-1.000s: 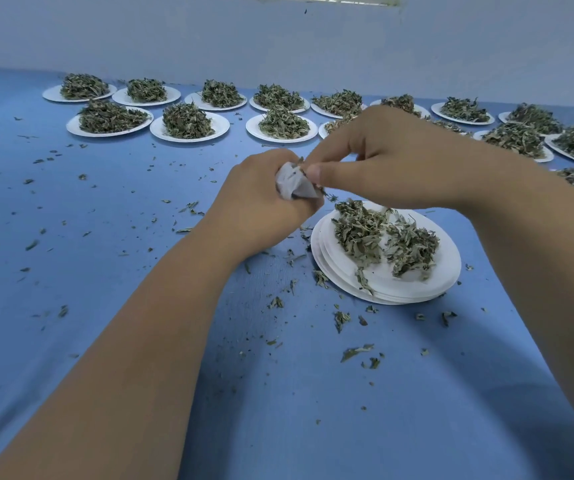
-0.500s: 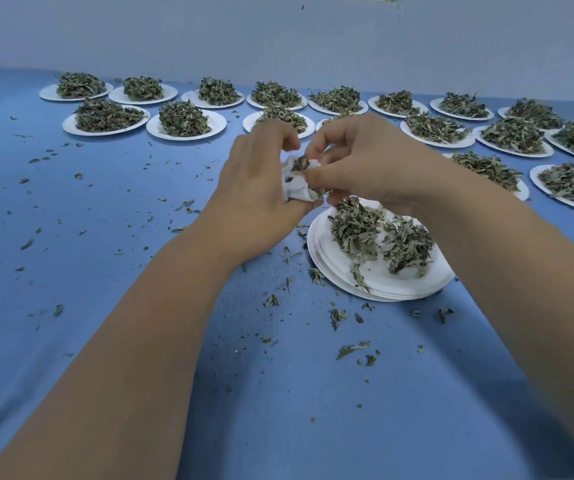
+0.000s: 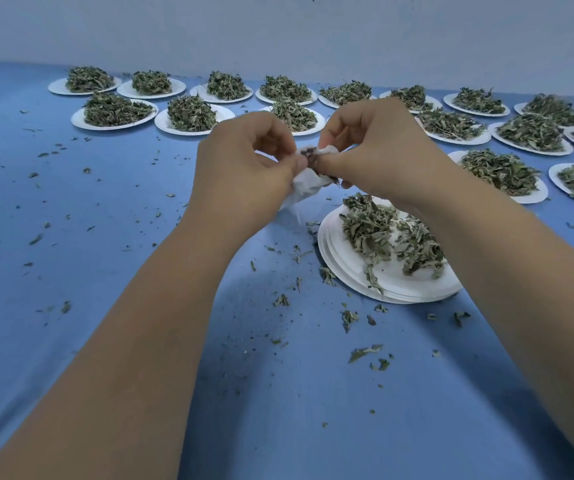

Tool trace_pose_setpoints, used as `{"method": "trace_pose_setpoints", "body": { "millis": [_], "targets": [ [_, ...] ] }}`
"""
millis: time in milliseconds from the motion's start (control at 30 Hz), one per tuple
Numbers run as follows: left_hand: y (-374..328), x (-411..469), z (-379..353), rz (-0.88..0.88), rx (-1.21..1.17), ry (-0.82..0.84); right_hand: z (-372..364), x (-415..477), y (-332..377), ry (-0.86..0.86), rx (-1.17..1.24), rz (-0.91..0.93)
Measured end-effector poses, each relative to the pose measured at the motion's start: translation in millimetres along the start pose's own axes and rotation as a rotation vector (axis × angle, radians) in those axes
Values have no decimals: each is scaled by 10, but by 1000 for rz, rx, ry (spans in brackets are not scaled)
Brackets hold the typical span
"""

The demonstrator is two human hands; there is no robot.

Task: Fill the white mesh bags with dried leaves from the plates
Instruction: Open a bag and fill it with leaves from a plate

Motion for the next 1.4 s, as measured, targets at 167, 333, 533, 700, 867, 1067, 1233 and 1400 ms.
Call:
{"method": "trace_pose_setpoints", "body": {
  "millis": [167,333,533,700,867,1067,1233,1400],
  "targets": [
    [-92,-58,-14,-150,-79,56,26,94,51,4,-261,-114],
    [-42,-28,-27,-48,-101,91,-3,89,56,-28,-326,-125],
    [4,-31,-55,32,49,66,64,-123,64,136,393,-225],
    [-67,-48,-34,76,31,66,103,-338,32,192,213,-166],
    [-159,-73,-72,81,-3,133,-44,-337,38,22,-74,-87],
    [-88,-51,-95,35,58,80,-82,-273,33,-44,-88,-79],
    [-50,-22,-96,0,129,76,-67,-234,76,-1,-49,-121],
    [-40,-18,-87,13,187,73,-71,-238,73,11,-160,-86]
  ]
}}
Point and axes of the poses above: each hand's wrist, its own x-axis towards the middle knuckle, its own z-axis out of the back of the hand, y = z × x, the point moved 1 cm from there along x, towards the middle knuckle, and after that the axes turned 10 degrees about y, right-handed, at the moved point
